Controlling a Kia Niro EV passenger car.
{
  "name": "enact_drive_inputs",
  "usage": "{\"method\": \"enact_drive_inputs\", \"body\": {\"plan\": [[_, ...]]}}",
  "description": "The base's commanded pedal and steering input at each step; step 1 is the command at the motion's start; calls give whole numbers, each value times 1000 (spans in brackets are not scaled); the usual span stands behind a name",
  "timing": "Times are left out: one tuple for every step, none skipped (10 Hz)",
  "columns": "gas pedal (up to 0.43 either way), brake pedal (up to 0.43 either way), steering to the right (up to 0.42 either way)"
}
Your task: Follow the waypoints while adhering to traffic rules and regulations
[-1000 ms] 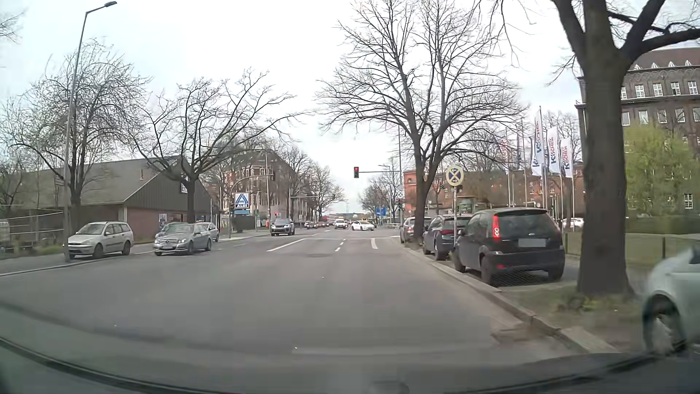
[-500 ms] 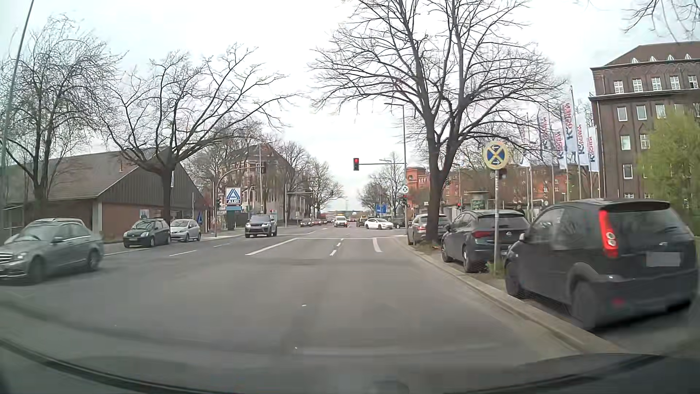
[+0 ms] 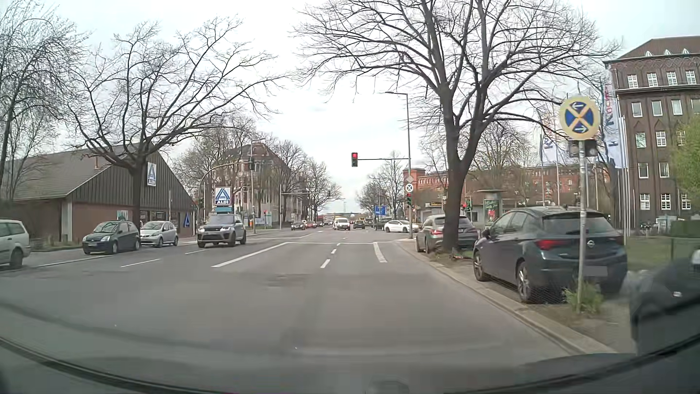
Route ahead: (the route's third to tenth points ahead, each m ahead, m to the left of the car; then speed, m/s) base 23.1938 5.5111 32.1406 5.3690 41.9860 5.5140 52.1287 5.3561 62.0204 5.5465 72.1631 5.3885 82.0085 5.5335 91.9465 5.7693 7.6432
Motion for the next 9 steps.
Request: {"method": "enact_drive_inputs", "body": {"plan": [[0, 0, 9], [0, 0, 13], [0, 0, 18], [0, 0, 18], [0, 0, 17], [0, 0, 16], [0, 0, 12], [0, 0, 7], [0, 0, 5]]}}
